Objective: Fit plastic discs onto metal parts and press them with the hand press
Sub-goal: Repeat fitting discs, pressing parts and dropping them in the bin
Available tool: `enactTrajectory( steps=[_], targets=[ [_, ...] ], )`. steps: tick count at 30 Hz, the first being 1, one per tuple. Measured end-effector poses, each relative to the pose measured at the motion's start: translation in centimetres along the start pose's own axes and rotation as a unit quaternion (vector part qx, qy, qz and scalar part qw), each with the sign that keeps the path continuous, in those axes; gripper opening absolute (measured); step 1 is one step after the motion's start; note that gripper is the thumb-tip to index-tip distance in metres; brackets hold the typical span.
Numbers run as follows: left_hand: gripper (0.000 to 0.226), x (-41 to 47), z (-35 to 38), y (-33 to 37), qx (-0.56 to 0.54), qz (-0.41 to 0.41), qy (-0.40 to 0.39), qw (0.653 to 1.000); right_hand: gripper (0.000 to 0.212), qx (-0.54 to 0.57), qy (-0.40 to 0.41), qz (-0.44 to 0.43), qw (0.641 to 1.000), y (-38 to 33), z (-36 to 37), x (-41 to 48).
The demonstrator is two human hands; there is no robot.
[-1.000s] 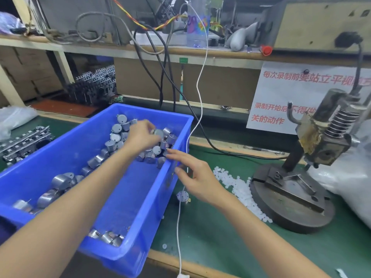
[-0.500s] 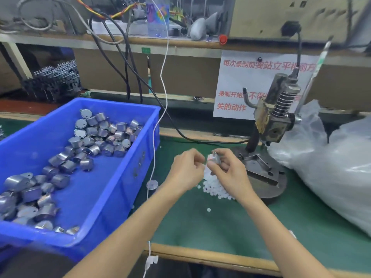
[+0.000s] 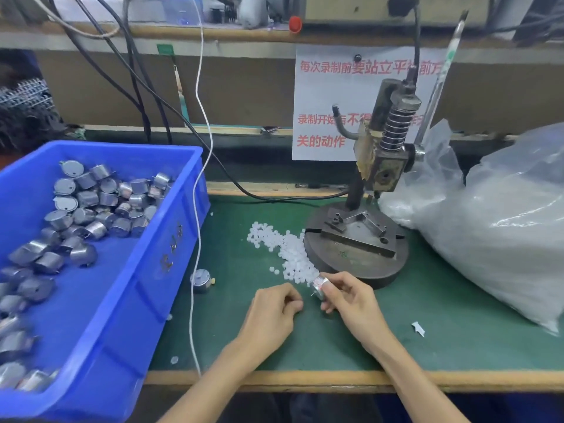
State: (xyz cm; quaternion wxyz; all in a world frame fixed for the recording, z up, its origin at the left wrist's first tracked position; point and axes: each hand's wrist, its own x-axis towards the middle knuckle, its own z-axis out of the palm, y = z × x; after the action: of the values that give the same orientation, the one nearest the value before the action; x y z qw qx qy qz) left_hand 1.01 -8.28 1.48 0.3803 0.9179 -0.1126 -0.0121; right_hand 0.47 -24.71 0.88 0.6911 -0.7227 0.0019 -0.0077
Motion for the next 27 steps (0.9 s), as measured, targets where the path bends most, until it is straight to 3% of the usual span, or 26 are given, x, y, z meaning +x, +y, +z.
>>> enactTrajectory(
  steps=[4, 7, 17, 27],
  targets=[
    [0.007, -0.4, 0.6, -0.6, 0.034, 0.056, 0.06, 0.996, 0.009, -0.082, -0.012, -0.023, 0.996, 0.5, 0.5, -0.3],
    [0.006, -0.4, 0.7, -1.0, 0.02, 0.039, 0.098, 0.994, 0.011, -0.14, -0.025, -0.05, 0.989, 0.7, 0.6, -0.1],
    [0.039, -0.9, 0.6, -1.6, -0.043, 0.021, 0.078, 0.996, 0.015, -0.179, -0.048, -0.091, 0.978, 0.6, 1.1, 0.5],
    [0.04, -0.7, 0.8, -1.7, -0.036, 0.028, 0.08, 0.996, 0.008, -0.222, -0.053, -0.163, 0.96, 1.1, 1.4, 0.8]
  ],
)
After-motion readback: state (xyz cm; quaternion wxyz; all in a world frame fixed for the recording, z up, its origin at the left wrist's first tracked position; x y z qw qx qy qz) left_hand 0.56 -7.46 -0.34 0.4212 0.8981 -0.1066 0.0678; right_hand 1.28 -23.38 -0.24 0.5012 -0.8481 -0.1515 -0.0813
